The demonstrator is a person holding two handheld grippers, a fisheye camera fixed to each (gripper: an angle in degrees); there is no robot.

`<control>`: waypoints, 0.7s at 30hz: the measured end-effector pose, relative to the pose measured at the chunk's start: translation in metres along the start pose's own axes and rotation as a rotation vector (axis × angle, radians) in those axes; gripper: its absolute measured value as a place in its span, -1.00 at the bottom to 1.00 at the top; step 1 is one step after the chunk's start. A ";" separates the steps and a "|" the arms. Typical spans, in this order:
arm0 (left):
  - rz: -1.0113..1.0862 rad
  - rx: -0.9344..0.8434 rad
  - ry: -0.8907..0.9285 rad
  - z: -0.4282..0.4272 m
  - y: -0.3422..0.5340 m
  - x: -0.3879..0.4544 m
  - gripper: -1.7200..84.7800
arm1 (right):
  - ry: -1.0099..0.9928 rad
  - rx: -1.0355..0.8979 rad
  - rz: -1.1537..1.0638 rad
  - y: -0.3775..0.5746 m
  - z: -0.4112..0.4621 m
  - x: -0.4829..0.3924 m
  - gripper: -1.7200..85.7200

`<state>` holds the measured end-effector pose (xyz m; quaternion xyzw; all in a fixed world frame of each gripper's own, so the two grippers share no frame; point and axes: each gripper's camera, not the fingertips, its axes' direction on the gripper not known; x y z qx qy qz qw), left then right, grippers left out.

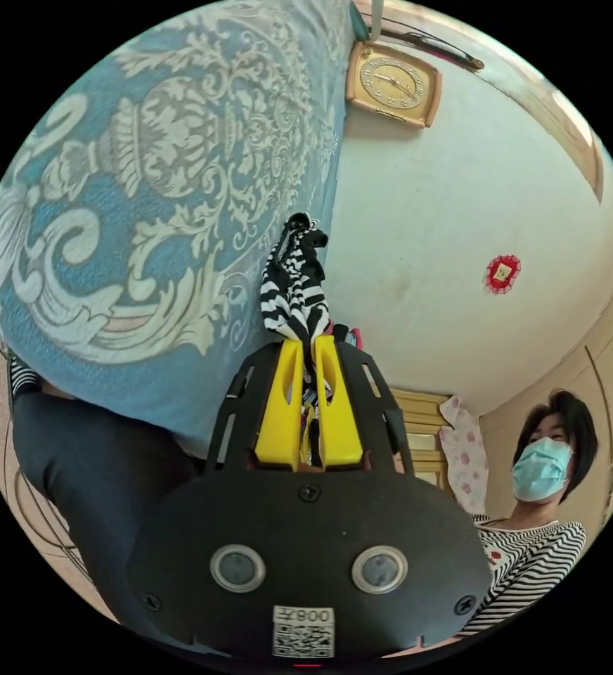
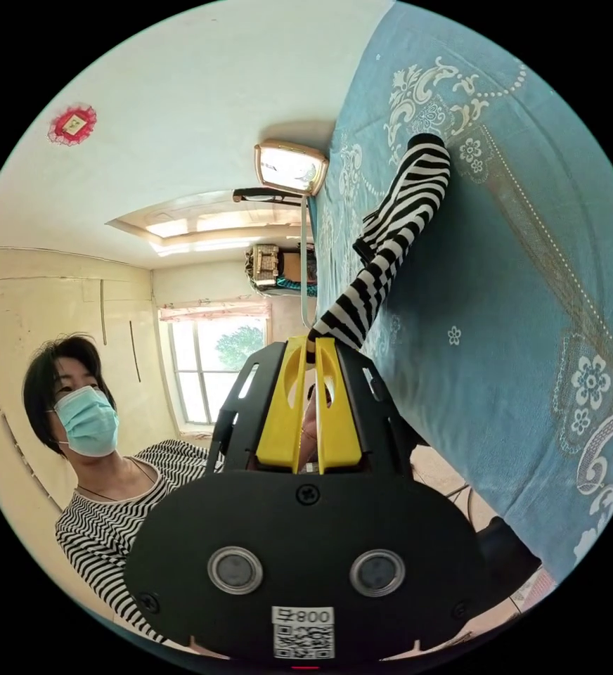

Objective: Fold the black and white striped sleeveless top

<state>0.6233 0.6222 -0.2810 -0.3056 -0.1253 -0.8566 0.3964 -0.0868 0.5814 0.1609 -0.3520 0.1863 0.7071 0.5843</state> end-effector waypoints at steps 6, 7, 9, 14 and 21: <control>0.199 -0.064 -0.074 -0.011 0.033 0.084 -0.88 | -0.010 0.035 -0.019 0.058 -0.046 -0.013 -0.92; 0.243 -0.083 -0.088 -0.011 0.041 0.103 -0.88 | -0.008 0.040 -0.029 0.073 -0.056 -0.018 -0.92; 0.309 -0.109 -0.109 -0.010 0.056 0.131 -0.88 | -0.009 0.051 -0.047 0.096 -0.072 -0.025 -0.92; 0.464 -0.201 -0.109 0.005 0.105 0.207 -0.88 | -0.012 0.111 -0.118 0.172 -0.127 -0.051 -0.92; 0.579 -0.341 -0.070 0.047 0.167 0.286 -0.88 | -0.006 0.223 -0.222 0.275 -0.205 -0.079 -0.92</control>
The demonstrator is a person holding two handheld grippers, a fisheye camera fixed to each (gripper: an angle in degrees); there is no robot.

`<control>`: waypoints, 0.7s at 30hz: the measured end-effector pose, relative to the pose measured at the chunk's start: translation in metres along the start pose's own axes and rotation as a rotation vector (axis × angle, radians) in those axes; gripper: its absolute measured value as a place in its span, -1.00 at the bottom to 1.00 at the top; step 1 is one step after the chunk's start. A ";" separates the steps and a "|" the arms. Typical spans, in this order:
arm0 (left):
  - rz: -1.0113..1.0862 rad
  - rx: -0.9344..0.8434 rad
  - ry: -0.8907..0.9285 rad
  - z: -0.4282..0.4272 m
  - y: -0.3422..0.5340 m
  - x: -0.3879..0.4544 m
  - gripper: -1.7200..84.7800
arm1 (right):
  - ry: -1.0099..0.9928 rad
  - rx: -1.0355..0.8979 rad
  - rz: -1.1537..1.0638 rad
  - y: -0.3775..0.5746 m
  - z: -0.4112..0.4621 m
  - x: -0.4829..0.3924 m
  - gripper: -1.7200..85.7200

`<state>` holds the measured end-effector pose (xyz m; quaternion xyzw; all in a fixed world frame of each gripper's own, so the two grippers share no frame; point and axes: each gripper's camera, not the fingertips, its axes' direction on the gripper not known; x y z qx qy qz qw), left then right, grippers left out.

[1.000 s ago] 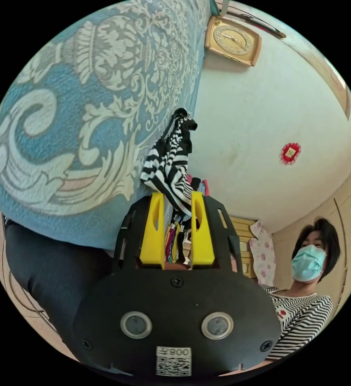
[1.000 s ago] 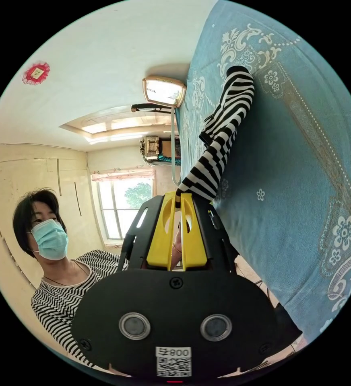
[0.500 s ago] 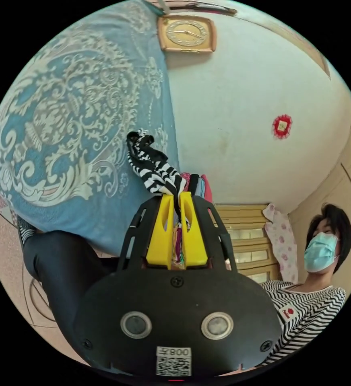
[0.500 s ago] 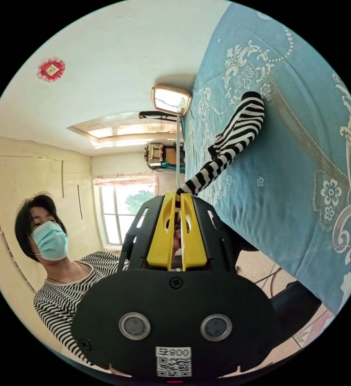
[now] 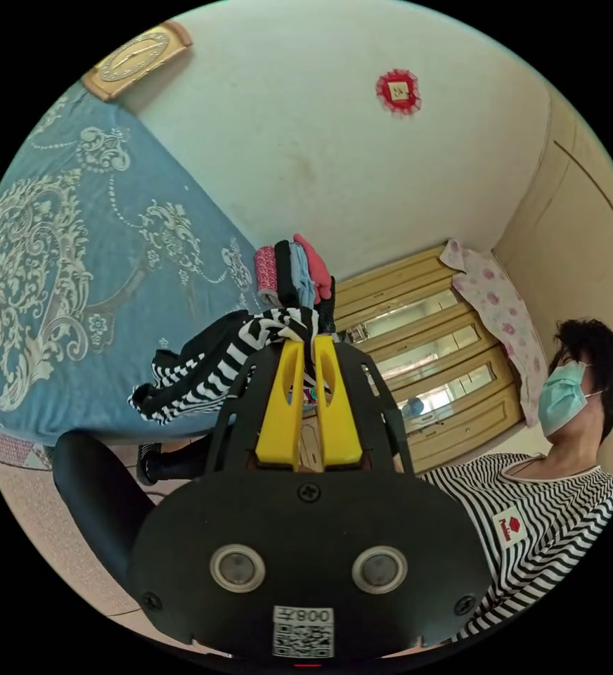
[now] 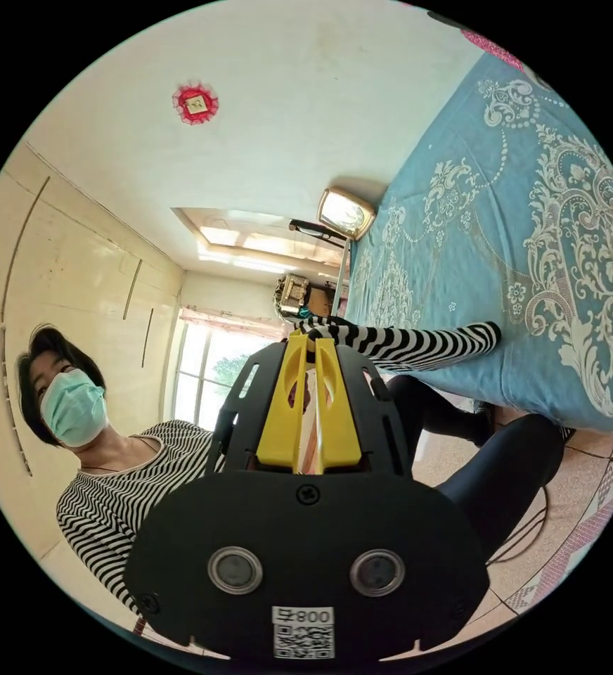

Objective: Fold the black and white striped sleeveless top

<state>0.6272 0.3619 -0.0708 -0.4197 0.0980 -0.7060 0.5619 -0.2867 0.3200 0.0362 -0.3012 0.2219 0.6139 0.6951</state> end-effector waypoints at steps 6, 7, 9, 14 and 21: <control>0.075 -0.140 0.021 0.068 -0.014 0.076 -0.88 | 0.025 0.110 -0.027 0.060 -0.093 -0.019 -0.92; 0.092 -0.171 0.013 0.086 -0.020 0.090 -0.88 | 0.042 0.123 -0.022 0.066 -0.111 -0.019 -0.92; 0.118 -0.218 -0.007 0.113 -0.032 0.110 -0.88 | 0.070 0.139 -0.018 0.069 -0.139 -0.018 -0.92; 0.219 -0.267 -0.022 0.207 -0.094 0.184 -0.88 | 0.172 0.167 -0.051 0.028 -0.228 -0.026 -0.92; 0.416 -0.202 0.070 0.334 -0.180 0.321 -0.89 | 0.286 0.249 -0.216 -0.063 -0.372 -0.106 -0.92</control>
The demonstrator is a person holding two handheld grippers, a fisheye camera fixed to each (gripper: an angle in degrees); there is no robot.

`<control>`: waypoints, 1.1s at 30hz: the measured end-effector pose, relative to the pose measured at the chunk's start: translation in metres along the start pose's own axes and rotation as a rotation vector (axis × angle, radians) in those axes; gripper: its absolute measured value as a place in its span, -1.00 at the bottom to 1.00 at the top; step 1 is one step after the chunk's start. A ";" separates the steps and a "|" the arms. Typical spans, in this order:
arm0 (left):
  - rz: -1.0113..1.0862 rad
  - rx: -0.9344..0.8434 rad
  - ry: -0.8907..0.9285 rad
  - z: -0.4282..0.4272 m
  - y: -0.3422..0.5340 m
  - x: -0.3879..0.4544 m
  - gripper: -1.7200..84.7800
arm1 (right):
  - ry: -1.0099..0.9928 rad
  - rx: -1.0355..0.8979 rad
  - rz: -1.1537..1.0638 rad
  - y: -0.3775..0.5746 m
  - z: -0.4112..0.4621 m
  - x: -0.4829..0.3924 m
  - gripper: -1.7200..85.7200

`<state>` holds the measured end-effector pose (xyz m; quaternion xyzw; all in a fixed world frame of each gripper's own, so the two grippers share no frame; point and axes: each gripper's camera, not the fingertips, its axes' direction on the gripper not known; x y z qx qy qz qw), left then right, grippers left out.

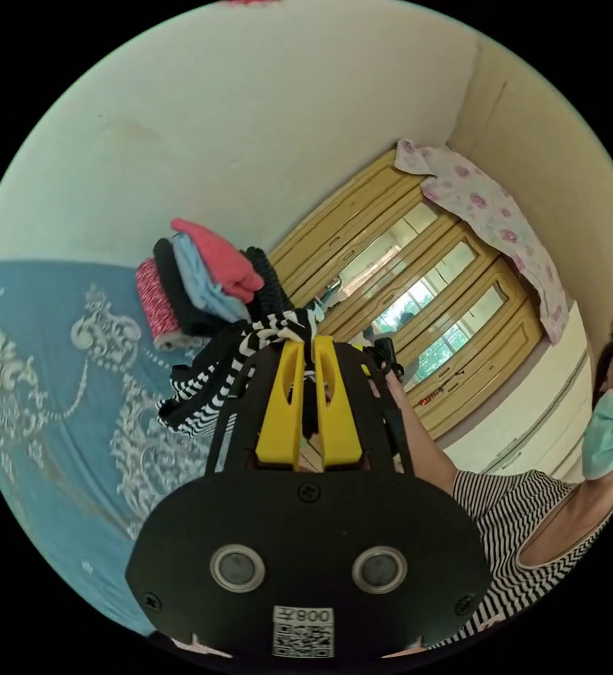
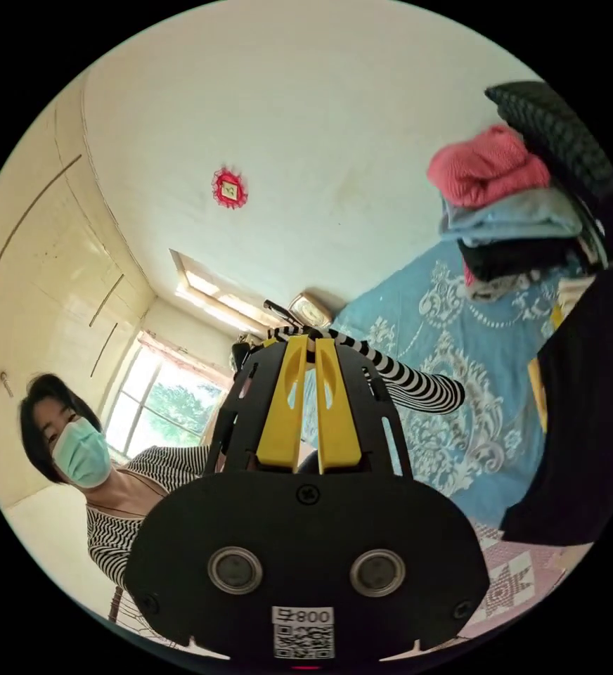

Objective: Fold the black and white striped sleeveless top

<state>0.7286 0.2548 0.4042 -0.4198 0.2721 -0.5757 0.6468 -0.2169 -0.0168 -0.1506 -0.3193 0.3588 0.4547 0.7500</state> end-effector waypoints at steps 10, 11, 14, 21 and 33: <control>0.056 -0.257 0.131 0.256 -0.064 0.087 -0.88 | 0.433 0.100 0.081 -0.021 -0.224 0.043 -0.92; 0.023 -0.341 0.124 0.290 -0.054 0.089 -0.88 | 0.463 0.105 0.154 -0.004 -0.244 0.069 -0.92; -0.029 -0.590 0.089 0.361 -0.025 0.091 -0.88 | 0.489 0.112 0.392 0.051 -0.285 0.145 -0.92; -0.142 -0.597 0.170 0.395 -0.036 0.111 -0.88 | 0.360 0.197 0.525 0.125 -0.328 0.216 -0.92; -0.339 -0.561 0.311 0.431 -0.069 0.143 -0.88 | 0.402 0.221 0.563 0.151 -0.366 0.239 -0.92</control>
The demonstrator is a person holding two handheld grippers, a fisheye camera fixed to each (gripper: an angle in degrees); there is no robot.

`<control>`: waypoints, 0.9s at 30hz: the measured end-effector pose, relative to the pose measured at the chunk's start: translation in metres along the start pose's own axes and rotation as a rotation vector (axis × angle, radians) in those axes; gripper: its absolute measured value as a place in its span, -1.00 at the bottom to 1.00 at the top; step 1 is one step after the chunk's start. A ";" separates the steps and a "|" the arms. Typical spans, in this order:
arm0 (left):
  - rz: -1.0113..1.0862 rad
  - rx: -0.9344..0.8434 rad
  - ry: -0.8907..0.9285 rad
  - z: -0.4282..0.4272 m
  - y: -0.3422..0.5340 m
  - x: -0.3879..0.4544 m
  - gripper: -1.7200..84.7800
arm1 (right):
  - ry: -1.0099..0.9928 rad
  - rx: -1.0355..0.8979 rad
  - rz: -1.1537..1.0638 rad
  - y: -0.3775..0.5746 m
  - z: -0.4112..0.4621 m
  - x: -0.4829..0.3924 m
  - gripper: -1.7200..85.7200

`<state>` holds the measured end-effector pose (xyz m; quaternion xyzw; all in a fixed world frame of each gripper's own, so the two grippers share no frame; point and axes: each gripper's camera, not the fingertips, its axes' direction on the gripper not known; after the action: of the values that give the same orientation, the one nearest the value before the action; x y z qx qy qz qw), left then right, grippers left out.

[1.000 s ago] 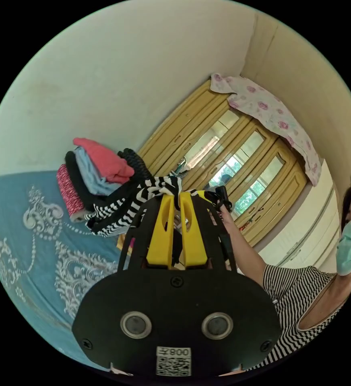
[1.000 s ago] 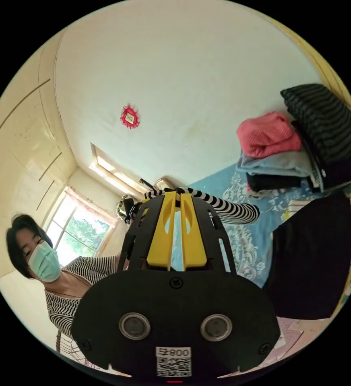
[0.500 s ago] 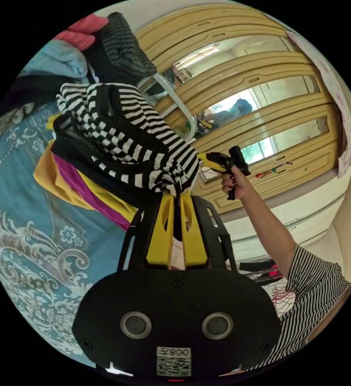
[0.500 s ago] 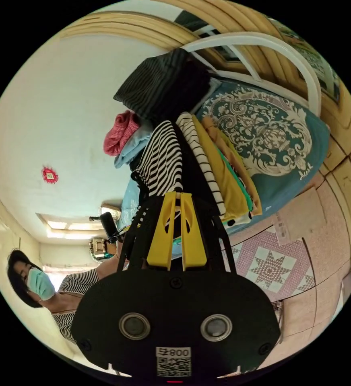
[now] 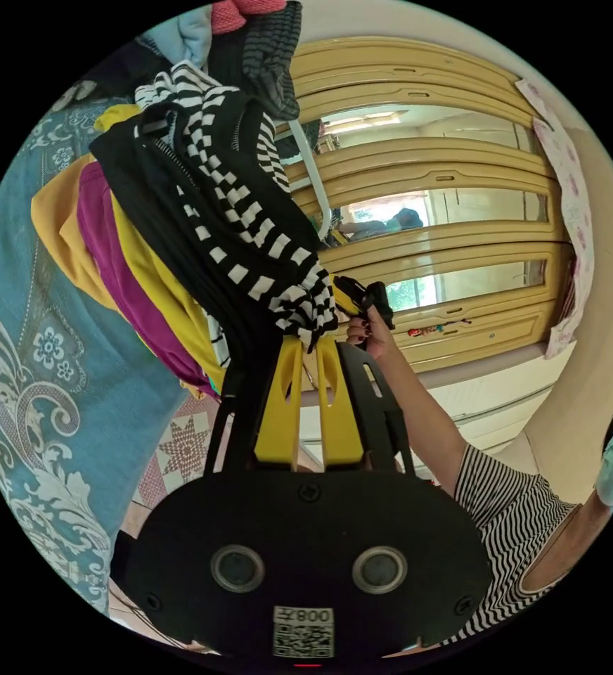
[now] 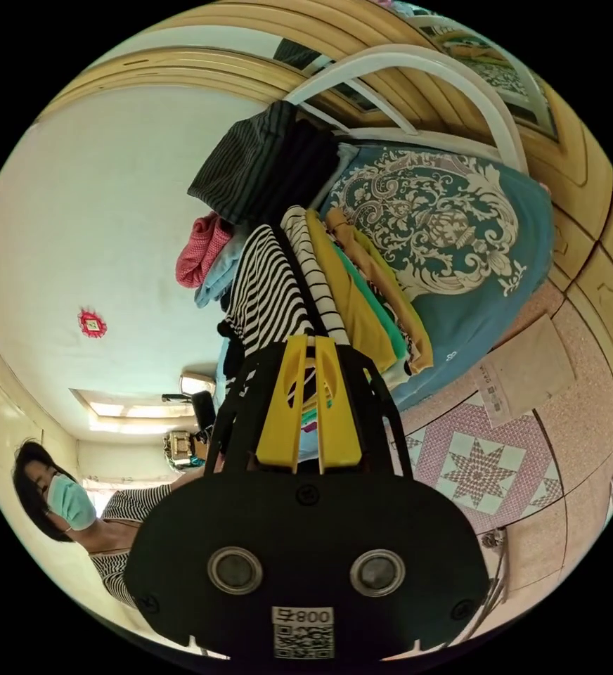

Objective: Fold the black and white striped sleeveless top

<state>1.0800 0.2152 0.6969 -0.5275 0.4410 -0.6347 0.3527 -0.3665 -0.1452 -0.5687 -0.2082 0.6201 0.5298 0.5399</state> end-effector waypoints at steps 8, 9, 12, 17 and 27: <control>0.003 0.013 0.007 -0.038 -0.009 0.028 -0.90 | -0.138 0.289 0.002 0.047 -0.031 0.040 -0.94; 0.009 0.023 0.013 -0.041 -0.012 0.032 -0.90 | -0.136 0.296 -0.027 0.051 -0.031 0.035 -0.94; 0.068 0.081 0.005 -0.048 -0.034 0.055 -0.91 | -0.106 0.247 -0.191 0.066 -0.013 -0.009 -0.95; 0.234 0.095 -0.072 -0.032 -0.098 0.110 -0.93 | 0.007 -0.012 -0.404 0.075 0.081 -0.081 -0.96; 0.177 -0.124 -0.374 0.005 -0.164 0.091 -0.96 | 0.136 -0.107 -0.512 0.117 0.142 -0.073 -0.96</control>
<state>1.0697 0.1904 0.8830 -0.6159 0.4507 -0.4642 0.4494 -0.3754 -0.0020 -0.4323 -0.4215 0.5530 0.3928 0.6019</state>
